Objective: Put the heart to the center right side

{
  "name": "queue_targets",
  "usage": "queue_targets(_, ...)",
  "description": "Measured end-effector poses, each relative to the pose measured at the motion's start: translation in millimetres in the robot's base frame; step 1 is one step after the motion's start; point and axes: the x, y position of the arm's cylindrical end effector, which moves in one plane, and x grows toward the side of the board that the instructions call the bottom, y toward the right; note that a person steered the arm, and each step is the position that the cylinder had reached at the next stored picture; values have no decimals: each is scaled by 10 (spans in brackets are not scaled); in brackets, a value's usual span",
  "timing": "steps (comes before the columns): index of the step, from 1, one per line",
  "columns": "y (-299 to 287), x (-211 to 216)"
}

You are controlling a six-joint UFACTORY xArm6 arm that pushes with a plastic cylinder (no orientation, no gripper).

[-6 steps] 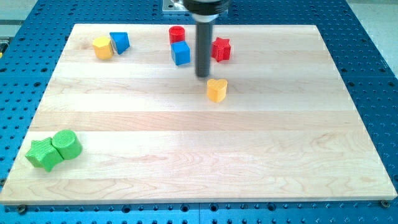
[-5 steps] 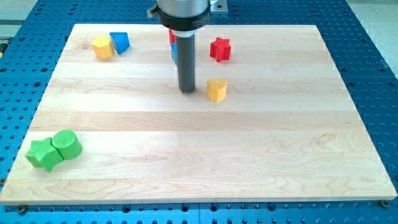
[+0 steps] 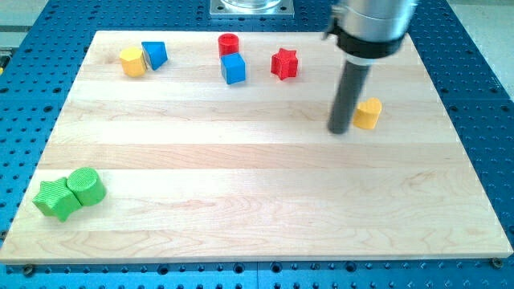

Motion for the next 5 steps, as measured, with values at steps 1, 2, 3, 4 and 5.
queue_targets(1,111,-366)
queue_targets(2,622,-316)
queue_targets(3,907,-202)
queue_targets(4,464,-372)
queue_targets(5,195,-38)
